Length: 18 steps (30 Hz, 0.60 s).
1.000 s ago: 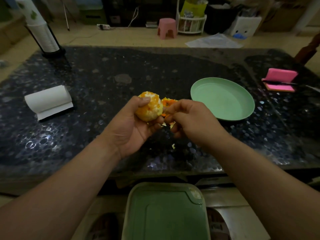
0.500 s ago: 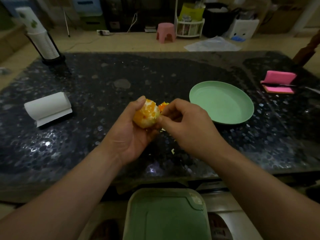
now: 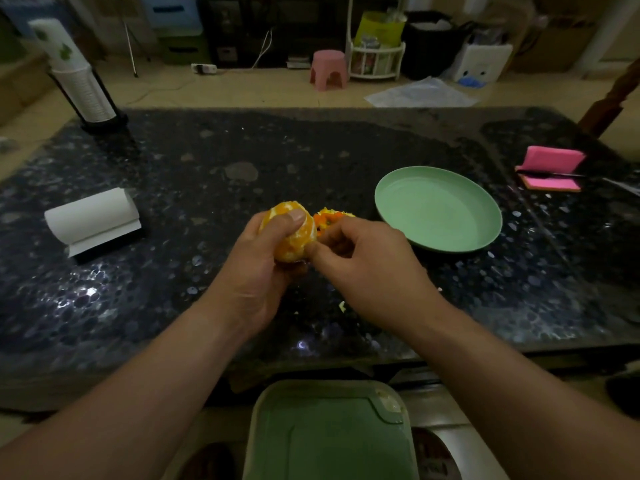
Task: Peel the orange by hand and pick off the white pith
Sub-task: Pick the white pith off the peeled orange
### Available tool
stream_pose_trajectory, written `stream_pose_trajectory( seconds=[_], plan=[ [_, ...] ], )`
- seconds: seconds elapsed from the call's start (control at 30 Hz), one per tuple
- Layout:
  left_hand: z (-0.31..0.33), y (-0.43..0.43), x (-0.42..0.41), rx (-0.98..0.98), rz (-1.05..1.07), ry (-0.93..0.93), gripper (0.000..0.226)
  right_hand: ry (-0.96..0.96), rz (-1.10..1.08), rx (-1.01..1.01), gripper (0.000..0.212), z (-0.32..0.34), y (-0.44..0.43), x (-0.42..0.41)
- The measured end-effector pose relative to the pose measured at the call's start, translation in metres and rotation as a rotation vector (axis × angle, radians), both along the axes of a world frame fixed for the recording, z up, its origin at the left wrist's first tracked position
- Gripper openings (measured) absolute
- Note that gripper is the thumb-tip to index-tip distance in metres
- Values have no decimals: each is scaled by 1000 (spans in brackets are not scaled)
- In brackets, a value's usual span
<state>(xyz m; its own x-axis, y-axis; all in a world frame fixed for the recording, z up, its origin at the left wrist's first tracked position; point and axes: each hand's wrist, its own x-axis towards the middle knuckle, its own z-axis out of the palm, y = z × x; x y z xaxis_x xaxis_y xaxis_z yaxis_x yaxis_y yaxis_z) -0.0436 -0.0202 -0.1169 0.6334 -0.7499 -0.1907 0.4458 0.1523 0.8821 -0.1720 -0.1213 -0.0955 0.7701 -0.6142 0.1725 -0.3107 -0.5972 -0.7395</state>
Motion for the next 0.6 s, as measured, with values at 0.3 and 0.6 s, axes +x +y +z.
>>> stream_pose_trajectory(
  seconds=[0.3, 0.6],
  plan=[
    [-3, -8, -15, 44, 64, -89, 33, 0, -60, -44, 25, -5, -5, 3],
    [2, -16, -20, 32, 65, -59, 59, 37, -55, -89, 20, 1, -12, -2]
  ],
)
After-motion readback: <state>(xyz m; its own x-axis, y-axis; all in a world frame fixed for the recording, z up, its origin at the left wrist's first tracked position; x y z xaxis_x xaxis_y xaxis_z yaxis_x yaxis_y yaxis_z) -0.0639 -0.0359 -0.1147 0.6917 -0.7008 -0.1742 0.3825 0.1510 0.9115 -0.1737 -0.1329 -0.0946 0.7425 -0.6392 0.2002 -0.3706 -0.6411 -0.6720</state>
